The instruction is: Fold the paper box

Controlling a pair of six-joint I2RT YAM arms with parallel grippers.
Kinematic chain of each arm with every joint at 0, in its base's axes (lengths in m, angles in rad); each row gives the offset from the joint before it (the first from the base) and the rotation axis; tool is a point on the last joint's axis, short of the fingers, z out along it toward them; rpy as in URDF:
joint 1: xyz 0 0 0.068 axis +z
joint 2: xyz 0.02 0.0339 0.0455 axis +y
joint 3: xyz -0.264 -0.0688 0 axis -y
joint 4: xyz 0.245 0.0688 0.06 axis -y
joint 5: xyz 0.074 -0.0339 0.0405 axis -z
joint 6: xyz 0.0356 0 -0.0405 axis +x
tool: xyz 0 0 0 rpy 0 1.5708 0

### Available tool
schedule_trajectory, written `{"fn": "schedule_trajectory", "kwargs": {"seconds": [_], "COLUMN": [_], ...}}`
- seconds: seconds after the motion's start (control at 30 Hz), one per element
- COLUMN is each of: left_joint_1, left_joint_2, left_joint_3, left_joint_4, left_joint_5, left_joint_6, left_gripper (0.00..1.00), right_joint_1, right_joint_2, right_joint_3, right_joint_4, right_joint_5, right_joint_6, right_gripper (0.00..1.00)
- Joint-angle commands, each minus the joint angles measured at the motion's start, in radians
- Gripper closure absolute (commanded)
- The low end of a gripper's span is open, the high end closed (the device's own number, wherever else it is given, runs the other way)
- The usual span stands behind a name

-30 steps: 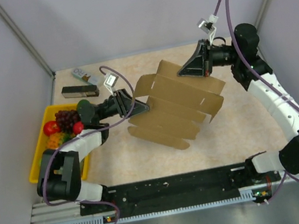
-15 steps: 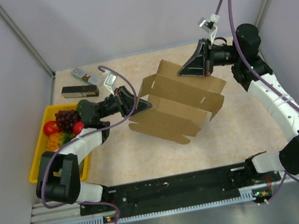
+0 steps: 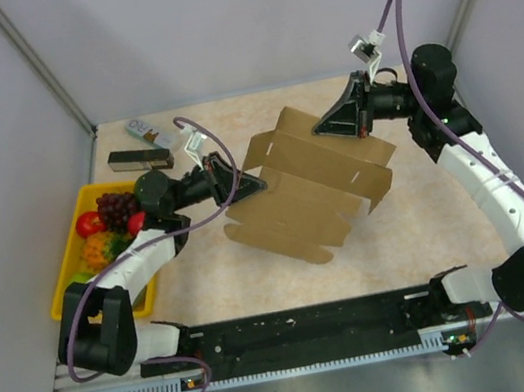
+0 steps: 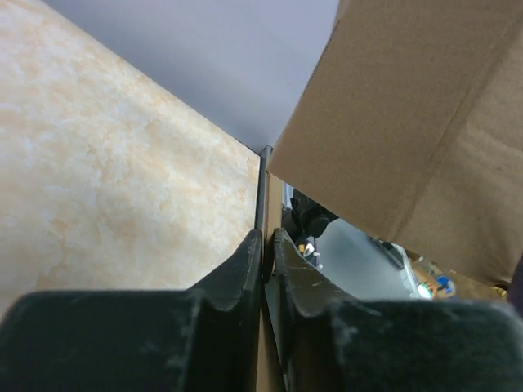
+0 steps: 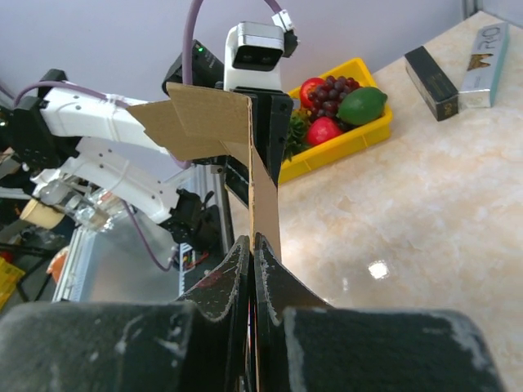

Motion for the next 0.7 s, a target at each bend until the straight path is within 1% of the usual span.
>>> {"fn": "schedule_trajectory", "kwargs": {"seconds": [0.0, 0.03, 0.1, 0.13, 0.17, 0.23, 0.3, 0.37, 0.47, 0.57, 0.67], "left_joint_1": [0.013, 0.022, 0.031, 0.044, 0.05, 0.061, 0.061, 0.062, 0.059, 0.061, 0.061], "left_joint_2": [-0.021, -0.019, -0.016, -0.018, -0.022, -0.03, -0.033, -0.021, 0.013, 0.053, 0.067], "left_joint_3": [0.026, 0.02, -0.01, -0.023, -0.037, -0.069, -0.102, -0.121, -0.124, -0.127, -0.146], "left_joint_4": [-0.112, -0.12, -0.12, -0.123, -0.152, -0.198, -0.224, -0.226, -0.205, -0.155, -0.158], "left_joint_5": [-0.055, -0.058, -0.063, -0.069, -0.077, -0.104, -0.12, -0.141, -0.143, -0.143, -0.173], "left_joint_6": [0.064, 0.064, 0.063, 0.066, 0.074, 0.113, 0.132, 0.138, 0.129, 0.083, 0.078], "left_gripper": [0.64, 0.59, 0.51, 0.35, 0.33, 0.31, 0.31, 0.33, 0.37, 0.39, 0.39], "right_joint_1": [0.014, 0.017, 0.017, 0.016, 0.016, 0.019, 0.019, 0.017, 0.016, 0.01, -0.001], "right_joint_2": [-0.063, -0.07, -0.086, -0.087, -0.087, -0.09, -0.094, -0.094, -0.066, -0.034, 0.003], "right_joint_3": [0.006, 0.001, -0.03, -0.042, -0.071, -0.109, -0.184, -0.249, -0.274, -0.274, -0.274], "right_joint_4": [-0.077, -0.11, -0.12, -0.123, -0.124, -0.117, -0.077, -0.036, -0.028, -0.035, -0.075], "right_joint_5": [0.089, 0.11, 0.166, 0.181, 0.204, 0.226, 0.255, 0.305, 0.368, 0.422, 0.454], "right_joint_6": [-0.142, -0.157, -0.18, -0.184, -0.187, -0.182, -0.165, -0.151, -0.119, -0.105, -0.154], "right_gripper": [1.0, 1.0, 1.0, 1.0, 1.0, 1.0, 1.0, 1.0, 1.0, 1.0, 1.0]}}
